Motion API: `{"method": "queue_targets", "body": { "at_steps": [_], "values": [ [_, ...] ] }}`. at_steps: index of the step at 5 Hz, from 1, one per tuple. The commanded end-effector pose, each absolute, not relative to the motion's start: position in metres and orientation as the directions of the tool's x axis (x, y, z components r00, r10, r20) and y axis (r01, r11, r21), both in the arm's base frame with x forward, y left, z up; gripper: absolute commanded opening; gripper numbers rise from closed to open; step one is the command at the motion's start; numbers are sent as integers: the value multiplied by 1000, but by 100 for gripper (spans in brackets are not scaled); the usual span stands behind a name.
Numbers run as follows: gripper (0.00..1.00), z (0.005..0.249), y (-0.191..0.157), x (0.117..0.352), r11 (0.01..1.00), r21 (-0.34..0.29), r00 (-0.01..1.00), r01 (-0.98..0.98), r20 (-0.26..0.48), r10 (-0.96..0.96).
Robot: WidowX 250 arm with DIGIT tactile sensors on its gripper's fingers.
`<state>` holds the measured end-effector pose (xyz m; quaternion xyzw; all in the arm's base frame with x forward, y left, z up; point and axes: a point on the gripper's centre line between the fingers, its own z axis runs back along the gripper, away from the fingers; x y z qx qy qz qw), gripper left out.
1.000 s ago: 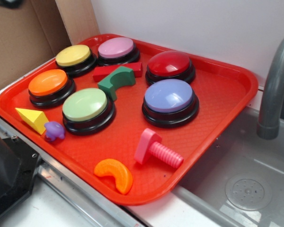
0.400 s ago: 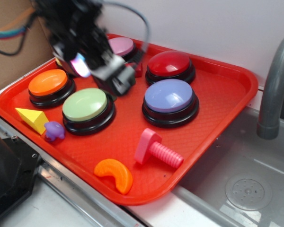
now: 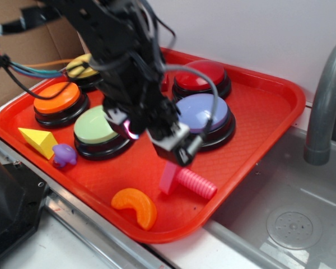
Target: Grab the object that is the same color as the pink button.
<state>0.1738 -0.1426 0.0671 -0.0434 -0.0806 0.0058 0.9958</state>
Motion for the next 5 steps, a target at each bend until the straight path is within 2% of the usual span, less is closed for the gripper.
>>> {"method": "queue_targets", "body": {
  "at_steps": [1,2,3,5],
  "values": [
    [100,48,-161,187,996,-89,988,27,157,-13],
    [75,38,-162,188,998,-66,985,3,171,8],
    [0,40,-162,189,998,-69,984,13,180,-1],
    [0,47,-159,188,997,-83,983,9,185,7]
  ]
}}
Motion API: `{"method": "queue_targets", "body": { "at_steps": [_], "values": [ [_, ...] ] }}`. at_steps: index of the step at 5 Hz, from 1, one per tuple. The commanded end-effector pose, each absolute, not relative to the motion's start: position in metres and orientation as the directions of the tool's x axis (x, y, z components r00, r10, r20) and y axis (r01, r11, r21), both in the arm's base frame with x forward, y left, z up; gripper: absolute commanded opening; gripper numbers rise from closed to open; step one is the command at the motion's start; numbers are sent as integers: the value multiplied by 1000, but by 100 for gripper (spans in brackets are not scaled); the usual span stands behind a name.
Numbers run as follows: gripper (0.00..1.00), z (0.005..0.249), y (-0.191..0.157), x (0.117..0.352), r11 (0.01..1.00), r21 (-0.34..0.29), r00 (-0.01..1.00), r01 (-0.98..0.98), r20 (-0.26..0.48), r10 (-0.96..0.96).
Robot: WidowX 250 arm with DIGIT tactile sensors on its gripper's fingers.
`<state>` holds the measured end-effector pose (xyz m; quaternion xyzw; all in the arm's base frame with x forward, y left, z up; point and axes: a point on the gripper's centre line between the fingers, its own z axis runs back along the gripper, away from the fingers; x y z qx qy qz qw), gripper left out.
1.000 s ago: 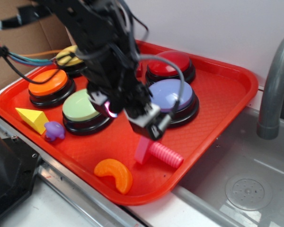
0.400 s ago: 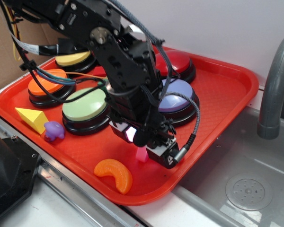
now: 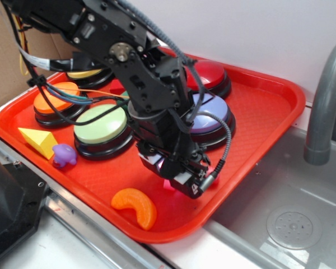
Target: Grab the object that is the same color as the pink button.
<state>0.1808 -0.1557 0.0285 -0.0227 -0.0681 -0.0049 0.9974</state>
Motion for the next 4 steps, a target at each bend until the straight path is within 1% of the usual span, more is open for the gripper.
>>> {"method": "queue_targets", "body": {
  "at_steps": [1,2,3,4],
  "values": [
    [0,69,-158,190,998,-64,985,26,169,-15],
    [0,106,-146,194,994,-107,990,30,140,-15],
    [0,145,-119,194,994,-111,987,14,162,4],
    [0,163,-90,185,996,-85,990,4,138,7]
  ]
}}
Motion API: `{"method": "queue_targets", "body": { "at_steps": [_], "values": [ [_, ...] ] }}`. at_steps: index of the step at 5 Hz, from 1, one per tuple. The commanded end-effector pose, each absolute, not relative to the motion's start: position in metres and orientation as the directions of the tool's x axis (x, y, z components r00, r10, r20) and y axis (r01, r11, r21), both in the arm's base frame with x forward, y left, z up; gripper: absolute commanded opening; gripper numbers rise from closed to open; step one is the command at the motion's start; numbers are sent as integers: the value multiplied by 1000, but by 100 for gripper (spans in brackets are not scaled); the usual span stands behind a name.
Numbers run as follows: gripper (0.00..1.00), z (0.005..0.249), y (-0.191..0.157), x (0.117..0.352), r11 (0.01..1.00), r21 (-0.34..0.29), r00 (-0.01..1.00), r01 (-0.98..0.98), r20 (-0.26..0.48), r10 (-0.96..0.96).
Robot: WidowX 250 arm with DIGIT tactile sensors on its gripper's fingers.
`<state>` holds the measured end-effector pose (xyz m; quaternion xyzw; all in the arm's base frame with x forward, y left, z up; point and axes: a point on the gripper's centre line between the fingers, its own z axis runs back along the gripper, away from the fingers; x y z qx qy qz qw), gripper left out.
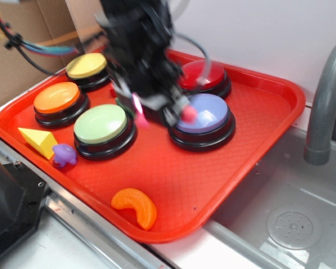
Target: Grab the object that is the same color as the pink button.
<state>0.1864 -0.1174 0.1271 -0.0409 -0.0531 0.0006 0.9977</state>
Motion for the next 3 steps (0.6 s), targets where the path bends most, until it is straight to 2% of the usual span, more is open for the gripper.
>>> {"method": "queue_targets", "body": {
  "at_steps": [1,2,3],
  "values": [
    [0,173,-53,172,999,-45,997,-28,76,31],
    [0,178,-24,164,998,2,995,-68,66,68],
    [0,176,-20,155,977,-55,974,-205,88,209]
  ]
}}
